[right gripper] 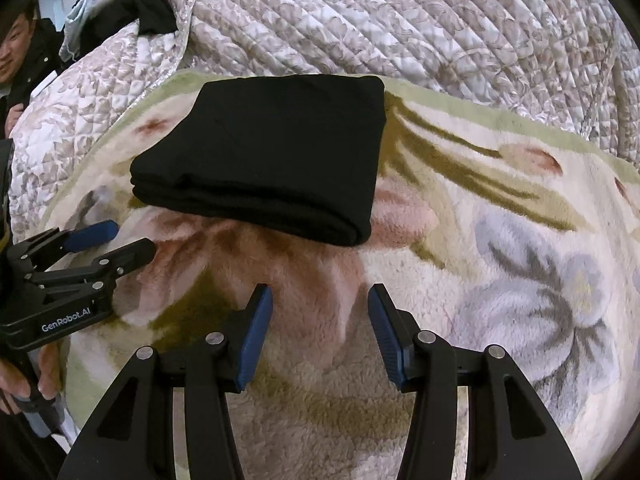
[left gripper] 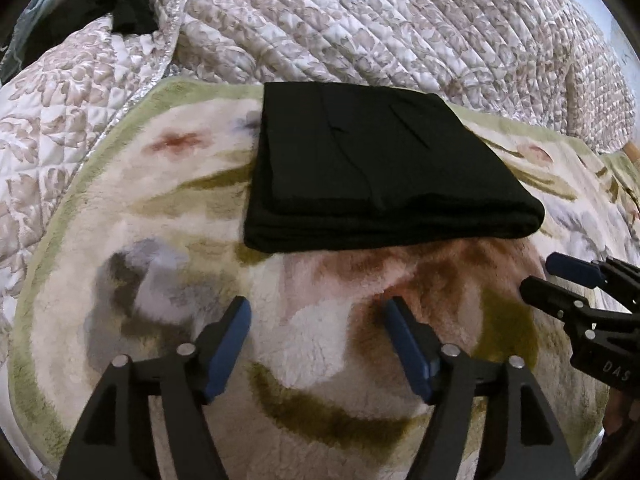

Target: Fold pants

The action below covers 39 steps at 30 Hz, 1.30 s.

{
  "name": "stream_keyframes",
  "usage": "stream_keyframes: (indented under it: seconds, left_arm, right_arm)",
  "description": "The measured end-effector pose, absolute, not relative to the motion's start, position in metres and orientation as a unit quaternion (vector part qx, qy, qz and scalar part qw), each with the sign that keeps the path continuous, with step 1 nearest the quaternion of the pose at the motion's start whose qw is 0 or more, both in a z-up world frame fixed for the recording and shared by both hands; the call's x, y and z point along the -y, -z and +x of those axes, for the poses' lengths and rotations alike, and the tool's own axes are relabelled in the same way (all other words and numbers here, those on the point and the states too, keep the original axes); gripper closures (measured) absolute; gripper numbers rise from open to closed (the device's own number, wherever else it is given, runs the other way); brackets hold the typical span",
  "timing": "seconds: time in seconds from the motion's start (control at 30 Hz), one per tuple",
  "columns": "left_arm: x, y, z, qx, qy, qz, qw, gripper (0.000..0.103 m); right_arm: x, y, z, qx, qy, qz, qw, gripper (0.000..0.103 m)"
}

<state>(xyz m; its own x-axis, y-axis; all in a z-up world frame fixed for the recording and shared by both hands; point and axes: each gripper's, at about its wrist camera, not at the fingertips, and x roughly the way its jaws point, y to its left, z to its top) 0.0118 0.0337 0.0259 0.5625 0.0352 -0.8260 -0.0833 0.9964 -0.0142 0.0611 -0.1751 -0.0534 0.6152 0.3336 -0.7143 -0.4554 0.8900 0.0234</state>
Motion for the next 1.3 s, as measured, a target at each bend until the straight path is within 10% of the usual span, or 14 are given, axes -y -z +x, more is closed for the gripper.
stream_keyframes:
  seconds: [1.3]
  left_arm:
    - [-0.0329,-0.0226,0.0160,-0.472,-0.026,-0.033,0.881,0.020]
  right_arm:
    - [0.1754,0.0567,0.0613,-0.374,-0.221,-0.087,0.897,0.044]
